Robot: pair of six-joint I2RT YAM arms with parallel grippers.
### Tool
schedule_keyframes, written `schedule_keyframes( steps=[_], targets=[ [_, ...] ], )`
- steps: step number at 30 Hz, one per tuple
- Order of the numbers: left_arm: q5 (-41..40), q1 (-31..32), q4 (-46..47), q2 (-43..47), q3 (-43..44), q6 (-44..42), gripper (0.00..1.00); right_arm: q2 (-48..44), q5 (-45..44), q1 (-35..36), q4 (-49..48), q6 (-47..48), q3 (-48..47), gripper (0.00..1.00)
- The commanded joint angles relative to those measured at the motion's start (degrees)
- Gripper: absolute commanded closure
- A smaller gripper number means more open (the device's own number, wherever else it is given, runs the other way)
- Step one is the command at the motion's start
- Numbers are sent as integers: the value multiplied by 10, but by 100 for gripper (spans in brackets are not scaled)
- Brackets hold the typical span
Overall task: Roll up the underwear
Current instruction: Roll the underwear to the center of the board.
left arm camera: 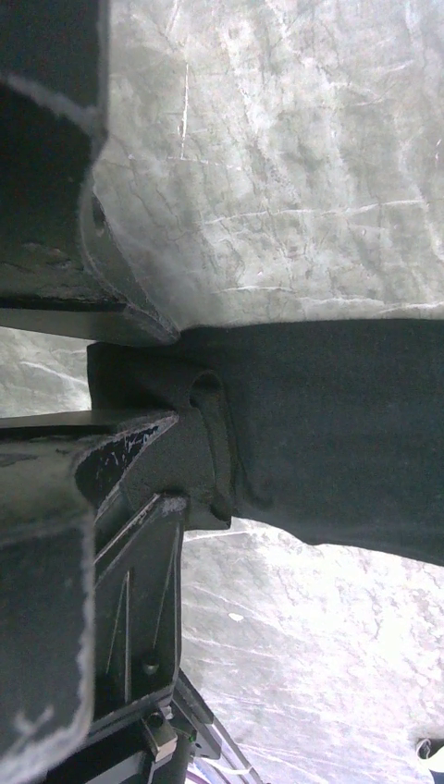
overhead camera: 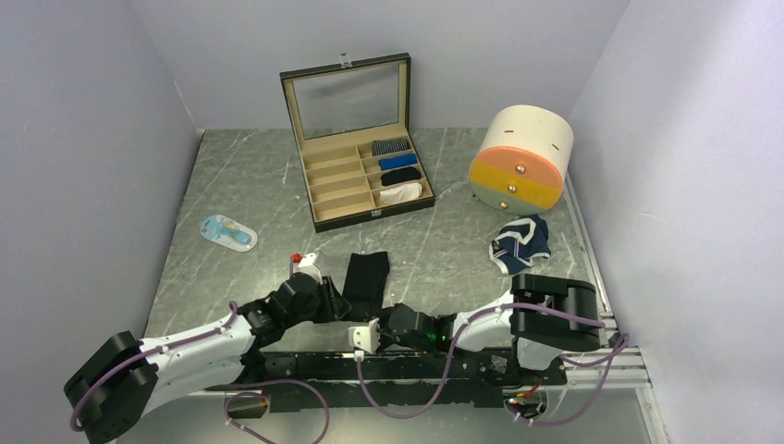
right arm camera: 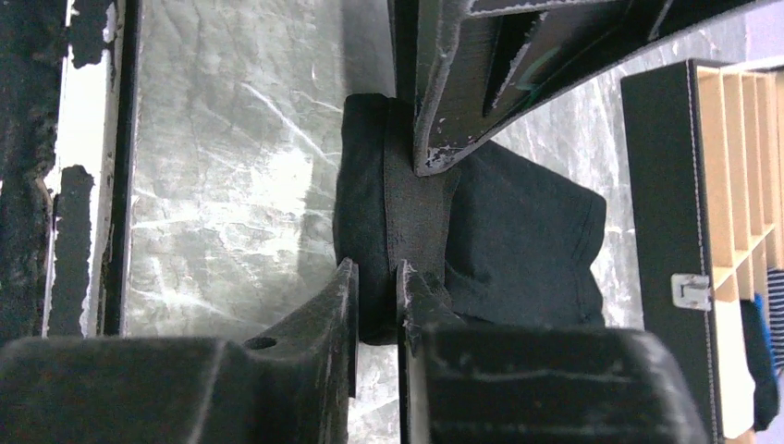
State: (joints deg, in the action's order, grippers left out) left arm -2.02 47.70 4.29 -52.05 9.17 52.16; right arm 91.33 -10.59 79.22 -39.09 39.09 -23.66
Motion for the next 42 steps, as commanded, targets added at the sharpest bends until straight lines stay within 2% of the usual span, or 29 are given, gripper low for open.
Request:
schedule_keyframes(
  steps=[1,3,6,8,11,15,22,31,38,42],
  targets=[
    [24,1,-47,-16,-13,-16,61,12,-9,-4,-15,-55,5,92],
    [21,0,-51,-10,-11,-9,55,9,3,-4,-10,-72,5,100],
    [8,0,-87,11,-4,8,34,-7,34,-9,-14,-117,13,100],
    [-6,1,-110,34,-3,20,27,-19,58,-17,-22,-156,20,100],
    [-18,1,-142,73,-12,61,22,-20,89,-26,-38,-225,25,100],
    [-13,1,-170,133,-42,156,19,10,76,-25,-91,-297,34,100],
    [-4,1,-193,161,-88,273,21,37,48,-25,-157,-342,49,100],
    [-17,1,-164,58,-74,270,33,51,50,-24,-221,-352,69,100],
    [-64,1,-176,41,-67,281,39,44,49,-22,-235,-331,82,100],
    [-77,0,-169,40,-75,292,51,49,59,-18,-240,-314,82,99]
  ],
)
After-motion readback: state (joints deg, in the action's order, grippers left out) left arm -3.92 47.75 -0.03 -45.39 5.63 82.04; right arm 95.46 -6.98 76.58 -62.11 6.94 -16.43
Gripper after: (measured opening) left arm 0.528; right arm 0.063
